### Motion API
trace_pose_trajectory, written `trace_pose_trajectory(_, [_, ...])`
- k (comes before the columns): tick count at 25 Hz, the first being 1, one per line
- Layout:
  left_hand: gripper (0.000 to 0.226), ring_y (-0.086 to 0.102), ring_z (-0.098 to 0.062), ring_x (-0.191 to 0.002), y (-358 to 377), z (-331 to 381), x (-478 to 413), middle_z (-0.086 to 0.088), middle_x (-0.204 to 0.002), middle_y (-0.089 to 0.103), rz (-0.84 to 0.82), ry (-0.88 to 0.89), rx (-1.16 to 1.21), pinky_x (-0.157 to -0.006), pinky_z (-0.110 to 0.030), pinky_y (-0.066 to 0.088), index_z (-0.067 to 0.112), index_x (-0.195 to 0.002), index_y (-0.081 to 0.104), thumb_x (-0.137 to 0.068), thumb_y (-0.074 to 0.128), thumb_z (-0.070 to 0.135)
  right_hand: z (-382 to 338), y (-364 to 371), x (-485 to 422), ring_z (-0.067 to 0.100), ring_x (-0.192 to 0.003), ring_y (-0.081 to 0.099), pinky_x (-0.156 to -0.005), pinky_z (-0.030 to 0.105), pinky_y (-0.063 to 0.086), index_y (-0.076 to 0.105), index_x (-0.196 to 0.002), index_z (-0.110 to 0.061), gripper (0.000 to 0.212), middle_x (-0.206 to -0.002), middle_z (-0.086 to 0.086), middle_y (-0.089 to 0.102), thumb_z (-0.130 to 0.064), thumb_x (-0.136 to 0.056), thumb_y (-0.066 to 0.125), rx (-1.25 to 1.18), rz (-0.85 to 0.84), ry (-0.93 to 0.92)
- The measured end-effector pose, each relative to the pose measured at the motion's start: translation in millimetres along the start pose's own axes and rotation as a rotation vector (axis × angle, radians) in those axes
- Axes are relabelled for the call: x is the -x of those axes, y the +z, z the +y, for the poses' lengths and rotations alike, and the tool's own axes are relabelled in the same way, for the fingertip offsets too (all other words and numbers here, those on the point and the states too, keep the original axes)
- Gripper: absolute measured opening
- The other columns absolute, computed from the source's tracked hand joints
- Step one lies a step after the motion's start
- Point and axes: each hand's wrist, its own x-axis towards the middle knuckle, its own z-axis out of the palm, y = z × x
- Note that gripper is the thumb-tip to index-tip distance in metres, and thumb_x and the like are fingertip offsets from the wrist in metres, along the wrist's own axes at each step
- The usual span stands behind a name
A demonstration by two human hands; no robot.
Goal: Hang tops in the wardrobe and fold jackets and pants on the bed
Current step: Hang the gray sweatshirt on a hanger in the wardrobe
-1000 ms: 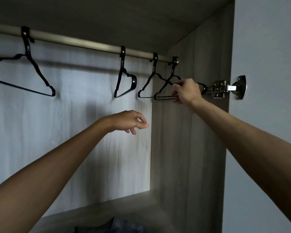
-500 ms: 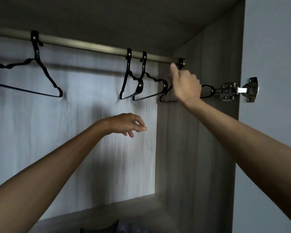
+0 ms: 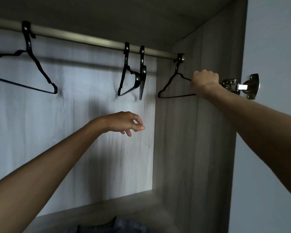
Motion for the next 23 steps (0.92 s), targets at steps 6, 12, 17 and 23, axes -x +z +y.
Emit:
trace_pose_trajectory(6, [0.022,0.063,-0.012,-0.058,11.5,-12.3,-1.7,0.002,-0.075,0.068,0.023,-0.002,-0.079,-0.059,-0.025,0.048,0.02,-0.093,0.061,-0.093,0.062,0.042,-12.4,-11.6,5.9,0.044,-0.117,0.056,-0.093,0.044,0.047,0.059,-0.12,0.005,0.032,-0.124,0.026,0.06,0.001,-0.094,0.042,-0.207,0.127,0.083])
trace_pose_trajectory(12, [0.01,0.049,-0.013,-0.055,46.2,-28.5,4.4,0.002,-0.067,0.058,0.001,-0.037,-0.098,-0.059,-0.024,0.041,0.021,-0.088,0.062,-0.091,0.06,0.03,-3.0,5.5,56.7,0.047,-0.113,0.056,-0.091,0.045,0.047,0.059,-0.117,0.006,0.029,-0.12,0.029,0.06,-0.008,-0.097,0.044,-0.36,0.145,0.18])
trace_pose_trajectory(17, [0.017,0.062,-0.012,-0.058,87.4,-46.0,16.3,0.003,-0.074,0.067,-0.085,-0.062,0.002,-0.058,-0.025,0.047,0.023,-0.097,0.062,-0.094,0.06,0.039,9.4,75.0,159.9,0.048,-0.104,0.059,-0.083,0.045,0.045,0.061,-0.113,-0.001,0.036,-0.111,0.03,0.063,-0.027,-0.105,0.038,-0.449,0.01,0.147])
trace_pose_trajectory(23, [0.024,0.066,-0.014,-0.094,144.7,-96.1,58.4,0.0,-0.105,0.069,0.05,-0.142,0.319,-0.091,-0.037,0.05,0.022,-0.108,0.066,-0.09,0.065,0.038,-17.0,194.9,308.5,0.022,-0.093,0.069,-0.081,0.03,0.049,0.072,-0.102,-0.011,0.028,-0.093,0.002,0.075,-0.029,-0.101,0.051,-0.921,-0.507,0.04])
